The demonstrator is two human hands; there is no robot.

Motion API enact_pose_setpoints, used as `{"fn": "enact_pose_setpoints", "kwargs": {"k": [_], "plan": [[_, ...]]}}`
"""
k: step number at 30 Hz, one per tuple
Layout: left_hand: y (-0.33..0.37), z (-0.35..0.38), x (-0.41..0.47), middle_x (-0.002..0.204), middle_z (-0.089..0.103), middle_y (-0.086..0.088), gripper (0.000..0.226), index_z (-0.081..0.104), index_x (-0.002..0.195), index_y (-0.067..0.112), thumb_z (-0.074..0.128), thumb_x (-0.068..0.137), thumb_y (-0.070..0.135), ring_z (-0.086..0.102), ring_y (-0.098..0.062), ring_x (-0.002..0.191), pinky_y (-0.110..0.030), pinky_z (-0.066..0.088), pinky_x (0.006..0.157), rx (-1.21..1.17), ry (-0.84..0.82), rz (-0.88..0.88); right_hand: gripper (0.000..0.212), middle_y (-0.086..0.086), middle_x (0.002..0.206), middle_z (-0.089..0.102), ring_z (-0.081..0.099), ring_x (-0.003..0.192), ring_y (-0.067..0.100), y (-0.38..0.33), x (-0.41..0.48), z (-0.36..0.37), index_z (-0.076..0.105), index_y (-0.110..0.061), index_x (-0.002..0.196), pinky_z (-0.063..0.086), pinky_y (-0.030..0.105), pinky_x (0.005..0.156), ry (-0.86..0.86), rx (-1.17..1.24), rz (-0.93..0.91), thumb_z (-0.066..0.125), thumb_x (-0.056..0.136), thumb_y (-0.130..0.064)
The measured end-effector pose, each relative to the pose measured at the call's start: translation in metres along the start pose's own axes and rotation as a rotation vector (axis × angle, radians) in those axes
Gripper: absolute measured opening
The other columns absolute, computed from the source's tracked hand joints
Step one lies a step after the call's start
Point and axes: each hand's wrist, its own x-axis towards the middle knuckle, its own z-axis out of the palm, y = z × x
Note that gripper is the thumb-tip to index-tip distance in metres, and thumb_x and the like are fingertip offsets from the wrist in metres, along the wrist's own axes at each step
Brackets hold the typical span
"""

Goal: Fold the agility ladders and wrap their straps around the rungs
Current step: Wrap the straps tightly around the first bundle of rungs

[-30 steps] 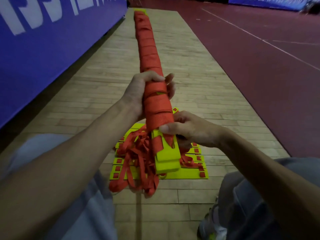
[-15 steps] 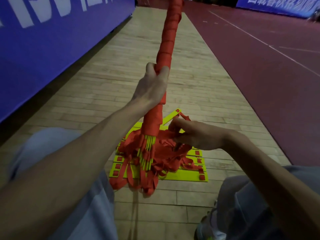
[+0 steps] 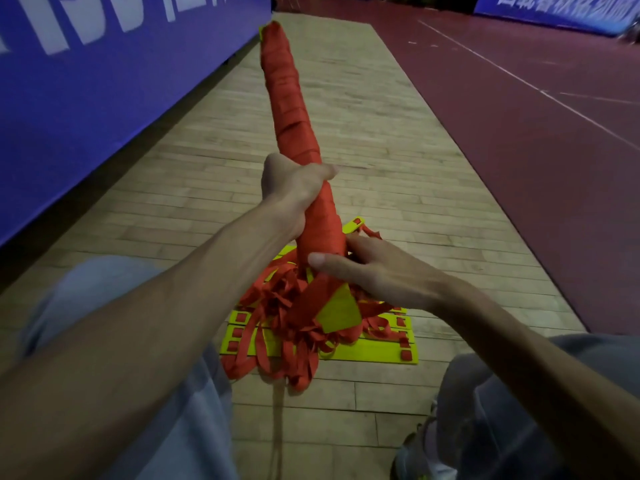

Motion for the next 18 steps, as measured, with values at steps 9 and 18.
{"fn": "enact_pose_setpoints", "kwargs": {"k": [9,18], "plan": [[0.025,-0.016,-0.012,0.069,0.051,-0.002,0.015,0.057,0.082,0.015,0.069,0.083,0.025,0.054,-0.019,0.061,-0.031,0.051,0.063,-0.453,-0.42,-0.193,0.009,-0.008,0.071,0.065,0.061,0.062,0.003,-0.002,-0.004,0.001,0.061,-0.014,0.087,0.049,0.017,0.058,-0.052,0.449,-0.151,0.068,0.092,-0.018],[0.029,-0.019,-0.02,0.084,0.065,-0.007,0.036,0.056,0.108,0.014,0.041,0.077,0.006,0.065,-0.019,0.07,-0.03,0.057,0.067,-0.675,-0.869,-0.067,0.046,-0.003,0.082,0.067,0.063,0.071,0.007,0.015,0.002,-0.014,0.069,-0.019,0.101,0.051,0.021,0.061,-0.187,0.374,-0.22,0.078,0.073,-0.055]]}}
